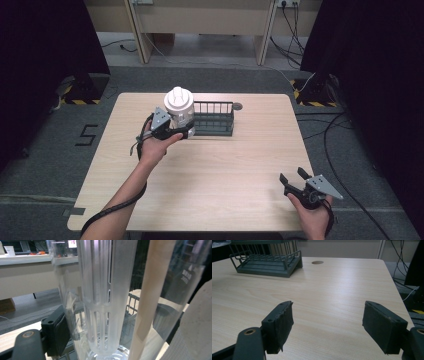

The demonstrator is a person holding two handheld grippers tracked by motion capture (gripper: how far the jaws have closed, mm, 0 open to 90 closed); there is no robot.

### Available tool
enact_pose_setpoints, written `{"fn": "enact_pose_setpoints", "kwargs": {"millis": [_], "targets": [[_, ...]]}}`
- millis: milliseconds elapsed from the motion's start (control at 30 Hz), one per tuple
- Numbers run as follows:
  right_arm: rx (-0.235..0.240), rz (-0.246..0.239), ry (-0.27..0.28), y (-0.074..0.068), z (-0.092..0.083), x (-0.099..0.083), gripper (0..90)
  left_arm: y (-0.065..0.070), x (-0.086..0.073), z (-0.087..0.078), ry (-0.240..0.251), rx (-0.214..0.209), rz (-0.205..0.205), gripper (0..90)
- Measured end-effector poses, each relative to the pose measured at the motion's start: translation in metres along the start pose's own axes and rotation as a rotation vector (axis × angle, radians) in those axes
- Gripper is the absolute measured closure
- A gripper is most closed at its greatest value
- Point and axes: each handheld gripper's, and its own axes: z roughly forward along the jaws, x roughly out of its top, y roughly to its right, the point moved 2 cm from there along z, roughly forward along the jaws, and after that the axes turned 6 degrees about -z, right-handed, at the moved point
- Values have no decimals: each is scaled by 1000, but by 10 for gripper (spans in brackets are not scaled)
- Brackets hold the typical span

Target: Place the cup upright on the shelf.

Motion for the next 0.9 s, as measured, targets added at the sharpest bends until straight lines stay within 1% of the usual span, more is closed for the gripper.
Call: {"fn": "enact_pose_setpoints", "kwargs": {"millis": [900], "targets": [[1, 7, 1, 1, 0, 0, 251, 1, 21, 21, 6, 9, 12, 176]]}}
